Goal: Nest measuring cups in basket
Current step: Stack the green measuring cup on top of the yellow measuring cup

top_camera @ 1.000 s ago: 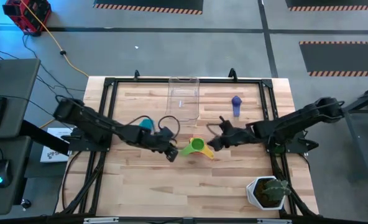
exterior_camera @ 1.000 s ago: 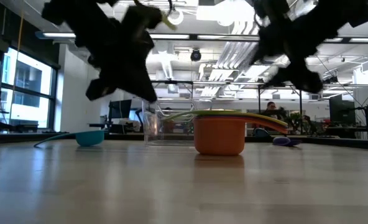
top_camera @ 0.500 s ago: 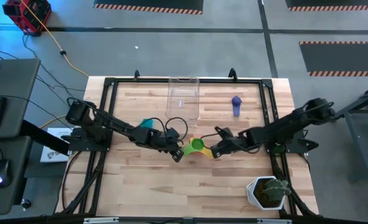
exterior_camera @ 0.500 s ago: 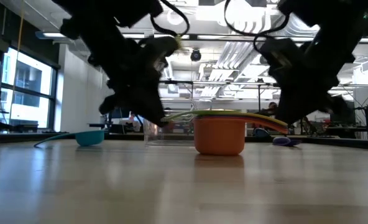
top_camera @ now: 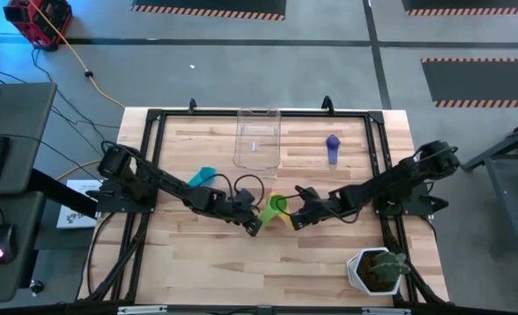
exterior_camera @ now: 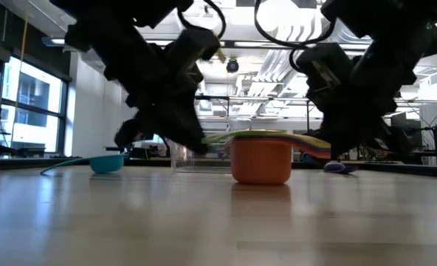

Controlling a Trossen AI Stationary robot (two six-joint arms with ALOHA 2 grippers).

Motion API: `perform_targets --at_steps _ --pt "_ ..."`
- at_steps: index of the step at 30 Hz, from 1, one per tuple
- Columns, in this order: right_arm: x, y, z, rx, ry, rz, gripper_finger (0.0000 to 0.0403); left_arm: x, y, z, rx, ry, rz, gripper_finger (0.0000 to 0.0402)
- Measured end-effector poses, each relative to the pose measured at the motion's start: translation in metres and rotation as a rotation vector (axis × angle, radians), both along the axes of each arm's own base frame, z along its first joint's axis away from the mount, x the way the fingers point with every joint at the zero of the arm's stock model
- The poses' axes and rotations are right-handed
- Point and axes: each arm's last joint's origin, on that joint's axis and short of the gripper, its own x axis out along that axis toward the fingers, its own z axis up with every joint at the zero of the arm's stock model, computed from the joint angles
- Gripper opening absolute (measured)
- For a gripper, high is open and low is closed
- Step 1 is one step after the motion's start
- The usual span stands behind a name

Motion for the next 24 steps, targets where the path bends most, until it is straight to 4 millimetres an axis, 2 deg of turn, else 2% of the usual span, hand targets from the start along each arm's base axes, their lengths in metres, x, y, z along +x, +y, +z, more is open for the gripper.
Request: perform_targets --at_steps 8,17,21,24 --pt "0.020 0.017 -0.006 0.071 -0.094 -0.004 0.0000 0.007 -0.015 -0.012 -0.078 -0.050 0.028 0.0000" --pt "0.066 0.037 -0.002 0.054 -0.112 0.069 0.0000 0.015 -0.021 -0.007 -0.079 -0.071 0.029 0.0000" --pt "0.072 0.039 0.003 0.023 -0.096 0.089 0.0000 0.013 -0.020 -0.007 -0.051 -0.018 0.009 0.0000" --pt "0.068 0.037 0.004 -0.007 -0.047 0.105 0.0000 0.010 -0.021 -0.009 -0.049 0.013 -0.003 0.0000"
